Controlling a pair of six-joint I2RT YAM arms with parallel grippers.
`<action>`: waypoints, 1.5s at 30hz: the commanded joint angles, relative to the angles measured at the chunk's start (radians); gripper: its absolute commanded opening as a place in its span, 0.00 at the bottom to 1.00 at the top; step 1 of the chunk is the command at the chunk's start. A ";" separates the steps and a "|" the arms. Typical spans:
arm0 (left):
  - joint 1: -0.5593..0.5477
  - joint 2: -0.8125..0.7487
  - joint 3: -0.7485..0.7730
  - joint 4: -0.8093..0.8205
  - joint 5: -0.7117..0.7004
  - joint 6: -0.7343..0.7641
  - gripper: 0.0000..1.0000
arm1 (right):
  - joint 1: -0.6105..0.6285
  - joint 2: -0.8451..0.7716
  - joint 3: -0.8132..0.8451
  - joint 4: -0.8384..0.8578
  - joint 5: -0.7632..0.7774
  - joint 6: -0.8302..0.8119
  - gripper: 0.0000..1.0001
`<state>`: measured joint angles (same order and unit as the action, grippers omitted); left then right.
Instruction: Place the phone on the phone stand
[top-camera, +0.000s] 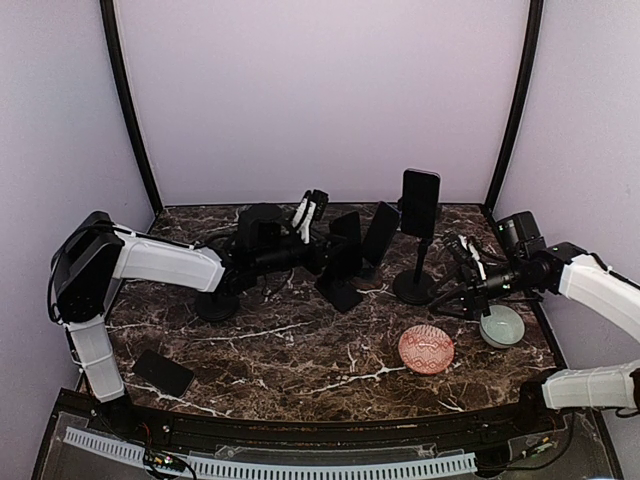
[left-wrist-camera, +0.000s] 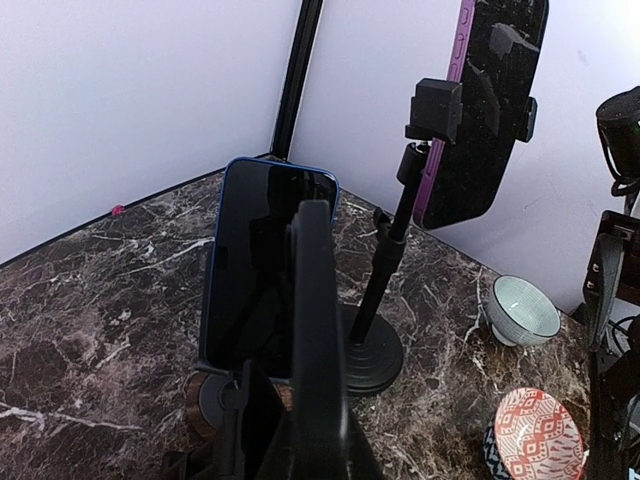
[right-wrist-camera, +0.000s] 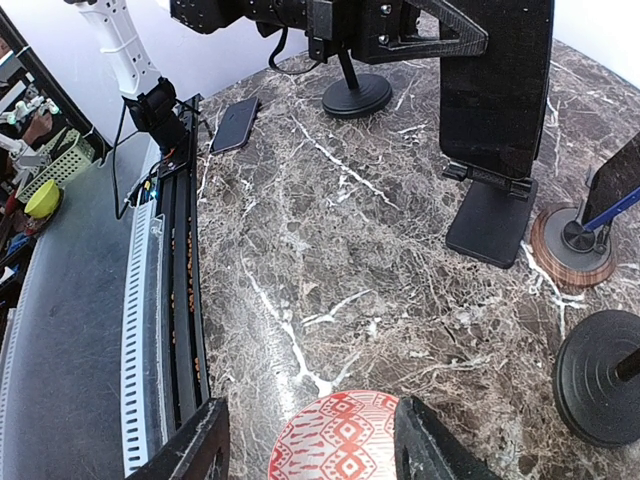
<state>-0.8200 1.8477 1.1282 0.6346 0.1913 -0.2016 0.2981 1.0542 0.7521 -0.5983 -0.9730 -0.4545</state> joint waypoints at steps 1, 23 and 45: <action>0.007 -0.022 -0.009 0.078 0.014 -0.018 0.00 | -0.005 0.006 0.021 0.020 -0.019 -0.007 0.56; 0.006 0.048 -0.023 0.154 -0.007 0.002 0.00 | -0.005 0.010 0.019 0.023 -0.012 -0.014 0.56; 0.009 -0.019 -0.006 -0.110 -0.012 -0.018 0.46 | -0.003 0.055 0.038 0.017 -0.032 -0.037 0.56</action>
<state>-0.8211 1.8874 1.1290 0.5850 0.2012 -0.2195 0.2981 1.1088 0.7616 -0.5980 -0.9810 -0.4770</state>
